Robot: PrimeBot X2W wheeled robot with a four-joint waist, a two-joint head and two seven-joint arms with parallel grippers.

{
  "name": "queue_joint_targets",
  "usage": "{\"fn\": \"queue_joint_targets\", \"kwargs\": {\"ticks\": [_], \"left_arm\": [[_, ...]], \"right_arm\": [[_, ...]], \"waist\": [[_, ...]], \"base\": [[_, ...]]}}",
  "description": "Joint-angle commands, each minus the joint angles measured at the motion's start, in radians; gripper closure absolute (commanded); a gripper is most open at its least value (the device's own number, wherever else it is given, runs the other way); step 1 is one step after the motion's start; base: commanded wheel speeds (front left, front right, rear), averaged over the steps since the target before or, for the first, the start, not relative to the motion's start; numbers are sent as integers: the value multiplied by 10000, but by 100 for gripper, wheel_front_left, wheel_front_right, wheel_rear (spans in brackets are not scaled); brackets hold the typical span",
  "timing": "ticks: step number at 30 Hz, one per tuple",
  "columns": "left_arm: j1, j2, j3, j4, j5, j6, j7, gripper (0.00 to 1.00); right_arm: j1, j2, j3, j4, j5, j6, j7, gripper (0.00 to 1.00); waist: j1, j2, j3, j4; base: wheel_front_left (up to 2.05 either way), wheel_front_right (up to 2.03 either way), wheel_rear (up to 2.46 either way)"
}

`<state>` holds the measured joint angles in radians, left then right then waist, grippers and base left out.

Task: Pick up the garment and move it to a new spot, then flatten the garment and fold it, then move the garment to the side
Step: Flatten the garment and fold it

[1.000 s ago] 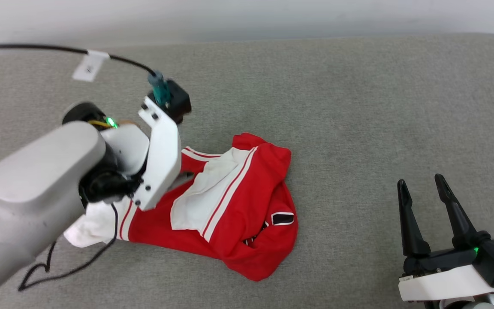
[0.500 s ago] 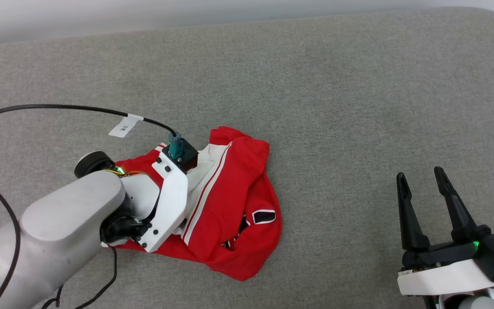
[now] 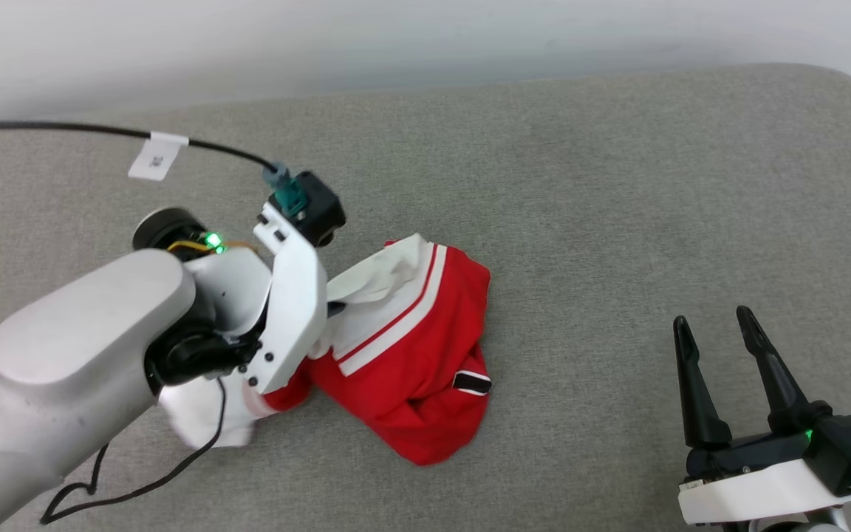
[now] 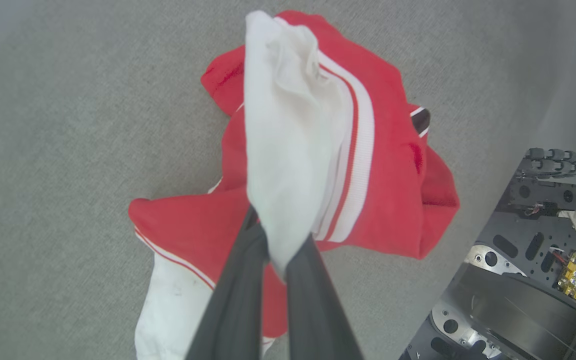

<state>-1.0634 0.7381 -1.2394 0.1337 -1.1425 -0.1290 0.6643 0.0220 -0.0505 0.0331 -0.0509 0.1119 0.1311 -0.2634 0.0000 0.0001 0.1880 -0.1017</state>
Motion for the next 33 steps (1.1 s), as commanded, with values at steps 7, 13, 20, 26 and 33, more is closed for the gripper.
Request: {"fn": "queue_joint_targets", "kwargs": {"ticks": [7,13,20,26,33], "left_arm": [[-790,-849,83,-489,-59,-4,-447,100],[-1154,-2175,-136,70,637,-5,-1127,100],[18,-3423,-393,791,1613,-5,-1117,100],[1613,-3942,-407,812,2763,-5,-192,100],[1294,-4209,-406,864,2864,-5,-1192,0]], "right_arm": [[-110,6,15,-74,68,-7,-20,0],[-310,6,-150,-195,215,-7,-20,0],[-473,7,-504,-214,424,-7,-20,0],[-619,7,-584,-202,462,-7,-20,0],[-439,6,-595,-86,282,-7,-20,0]], "waist": [[0,-1,255,-529],[0,-1,878,-1135],[0,-1,1398,-1632],[0,-1,1579,-1700],[0,-1,1140,-1329]], "base": [[0,0,0],[0,0,0],[0,0,0],[0,0,0],[0,0,0]]}}
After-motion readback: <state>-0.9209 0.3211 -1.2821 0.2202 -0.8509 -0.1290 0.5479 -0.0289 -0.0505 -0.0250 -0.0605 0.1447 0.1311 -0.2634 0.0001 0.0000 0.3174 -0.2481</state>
